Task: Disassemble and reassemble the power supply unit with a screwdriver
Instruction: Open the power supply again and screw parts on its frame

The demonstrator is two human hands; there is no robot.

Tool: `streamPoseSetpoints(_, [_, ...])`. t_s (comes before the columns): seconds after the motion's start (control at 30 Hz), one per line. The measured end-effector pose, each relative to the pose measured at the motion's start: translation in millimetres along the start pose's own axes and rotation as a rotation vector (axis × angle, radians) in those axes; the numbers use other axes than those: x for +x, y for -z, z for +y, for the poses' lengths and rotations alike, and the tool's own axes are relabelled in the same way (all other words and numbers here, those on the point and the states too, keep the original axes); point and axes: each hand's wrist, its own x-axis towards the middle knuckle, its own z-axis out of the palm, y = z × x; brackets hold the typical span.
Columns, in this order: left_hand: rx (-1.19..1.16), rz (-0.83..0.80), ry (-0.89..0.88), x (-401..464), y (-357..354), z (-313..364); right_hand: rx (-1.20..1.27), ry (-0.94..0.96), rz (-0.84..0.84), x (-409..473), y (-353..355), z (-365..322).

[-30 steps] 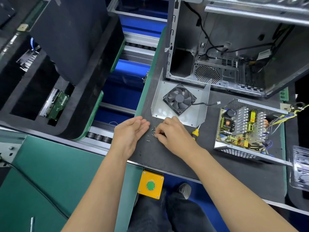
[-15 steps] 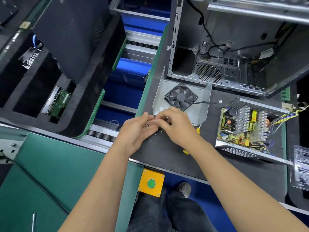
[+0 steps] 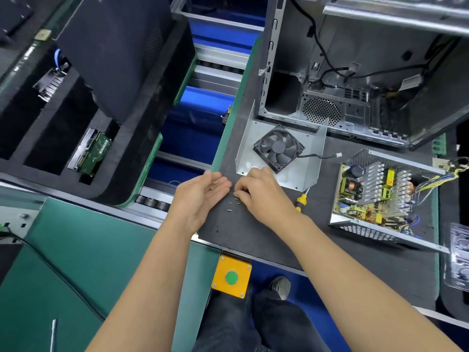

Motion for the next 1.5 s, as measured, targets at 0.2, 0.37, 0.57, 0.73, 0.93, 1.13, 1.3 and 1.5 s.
streamPoseSetpoints(0.2, [-0.112,-0.067,0.102,-2.2,-3.2,1.5,0.196,-0.102,0.121,-3.1,4.1,3.9])
streamPoseSetpoints(0.37, [-0.096,-0.116,0.127,-3.9,-8.8,0.8,0.591,-0.272,0.249,-7.7,13.8,4.1])
streamPoseSetpoints(0.57, [-0.058,-0.201,0.150,-9.4,-18.7,-1.4,0.686,-0.174,0.232,-12.2,24.3,0.4])
streamPoseSetpoints(0.73, [-0.048,-0.242,0.179,-13.8,-27.9,-3.8,0.593,-0.166,0.165,-19.9,29.4,6.2])
streamPoseSetpoints(0.93, [-0.017,-0.244,0.195,-19.6,-40.2,-8.2,0.475,-0.190,0.238,-33.8,44.3,16.5])
streamPoseSetpoints(1.13, [-0.008,-0.355,0.211,-30.8,-59.7,-11.6,0.339,-0.143,0.222,-51.5,60.1,21.5])
streamPoseSetpoints(1.3, [0.009,-0.431,0.231,-36.8,-73.8,-8.2,0.195,-0.101,0.349,-69.7,75.4,18.5])
streamPoseSetpoints(1.5, [0.002,-0.546,0.246,-52.0,-100.9,-7.9,0.175,-0.080,0.487,-89.3,101.1,25.5])
